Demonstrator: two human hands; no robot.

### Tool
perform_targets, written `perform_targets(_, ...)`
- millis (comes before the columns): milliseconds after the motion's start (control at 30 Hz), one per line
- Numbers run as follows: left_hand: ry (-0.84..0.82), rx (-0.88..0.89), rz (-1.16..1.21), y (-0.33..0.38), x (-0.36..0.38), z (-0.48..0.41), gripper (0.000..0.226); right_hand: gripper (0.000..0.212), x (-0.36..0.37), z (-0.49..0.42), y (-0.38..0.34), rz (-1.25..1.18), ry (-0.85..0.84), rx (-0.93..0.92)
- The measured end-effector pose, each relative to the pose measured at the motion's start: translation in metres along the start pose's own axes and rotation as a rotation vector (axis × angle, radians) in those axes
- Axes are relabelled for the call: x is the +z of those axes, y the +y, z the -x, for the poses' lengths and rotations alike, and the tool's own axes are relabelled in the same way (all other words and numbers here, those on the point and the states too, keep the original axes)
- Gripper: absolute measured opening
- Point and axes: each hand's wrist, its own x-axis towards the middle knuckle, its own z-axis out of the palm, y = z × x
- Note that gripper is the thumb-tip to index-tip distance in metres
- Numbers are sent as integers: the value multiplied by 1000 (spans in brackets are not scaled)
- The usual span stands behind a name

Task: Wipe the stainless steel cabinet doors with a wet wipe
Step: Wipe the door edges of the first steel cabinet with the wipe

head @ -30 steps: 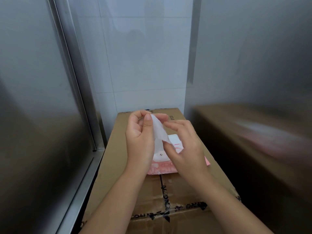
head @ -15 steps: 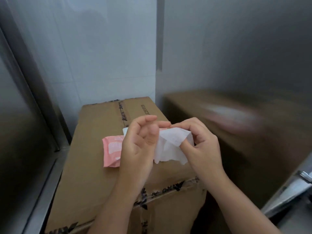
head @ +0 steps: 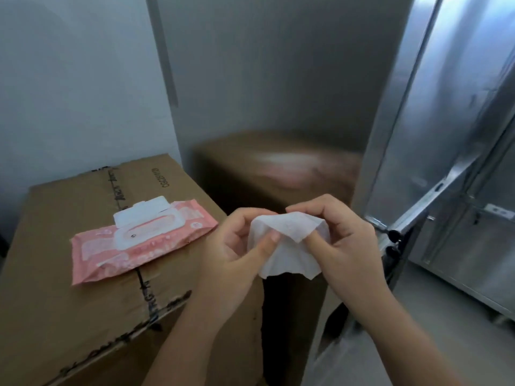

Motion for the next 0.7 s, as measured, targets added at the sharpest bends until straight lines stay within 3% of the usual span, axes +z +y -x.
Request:
perform_targets(333,-139,139,-78,29,130,32,28,12,-148,55,4,36,87,135)
perform_targets(533,-141,332,-438,35,238,42,38,30,-256,97,12,163,195,180)
perform_targets(700,-258,466,-550,41,321,56,45,29,-336,137,15,289,322,242)
